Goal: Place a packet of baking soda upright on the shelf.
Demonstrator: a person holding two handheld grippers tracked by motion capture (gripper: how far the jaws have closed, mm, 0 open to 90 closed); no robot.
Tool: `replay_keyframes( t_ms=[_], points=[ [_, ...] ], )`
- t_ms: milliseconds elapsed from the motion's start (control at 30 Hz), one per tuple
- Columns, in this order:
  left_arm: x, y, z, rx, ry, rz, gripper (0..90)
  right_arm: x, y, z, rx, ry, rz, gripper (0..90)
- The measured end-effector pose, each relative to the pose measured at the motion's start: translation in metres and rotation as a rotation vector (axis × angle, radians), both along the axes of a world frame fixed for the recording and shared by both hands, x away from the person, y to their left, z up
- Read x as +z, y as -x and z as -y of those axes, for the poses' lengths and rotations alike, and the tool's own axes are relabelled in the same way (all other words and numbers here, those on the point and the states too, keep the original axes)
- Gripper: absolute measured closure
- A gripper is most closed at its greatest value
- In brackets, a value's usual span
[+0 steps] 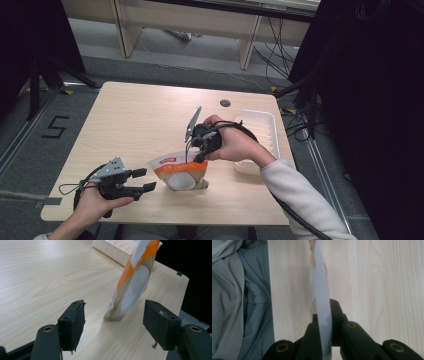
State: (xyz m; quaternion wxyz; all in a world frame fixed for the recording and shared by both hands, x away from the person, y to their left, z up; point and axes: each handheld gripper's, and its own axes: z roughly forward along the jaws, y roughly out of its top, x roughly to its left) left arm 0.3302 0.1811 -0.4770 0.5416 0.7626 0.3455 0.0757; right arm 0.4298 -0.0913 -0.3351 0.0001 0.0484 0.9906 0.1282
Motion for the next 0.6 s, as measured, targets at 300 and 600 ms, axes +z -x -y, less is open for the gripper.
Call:
replay_keyframes(
  t_ms=[300, 600],
  points=[
    [-0.004, -0.003, -0.002, 0.016, -0.015, -0.018, 31.8, 0.014, -0.009, 0.006, -0.007, 0.034, 0.020, 90.0],
    [-0.005, -0.004, -0.002, 0.023, -0.016, -0.024, 31.4, 0.027, -0.017, 0.020, -0.037, 0.018, 0.044, 90.0]
  ],
)
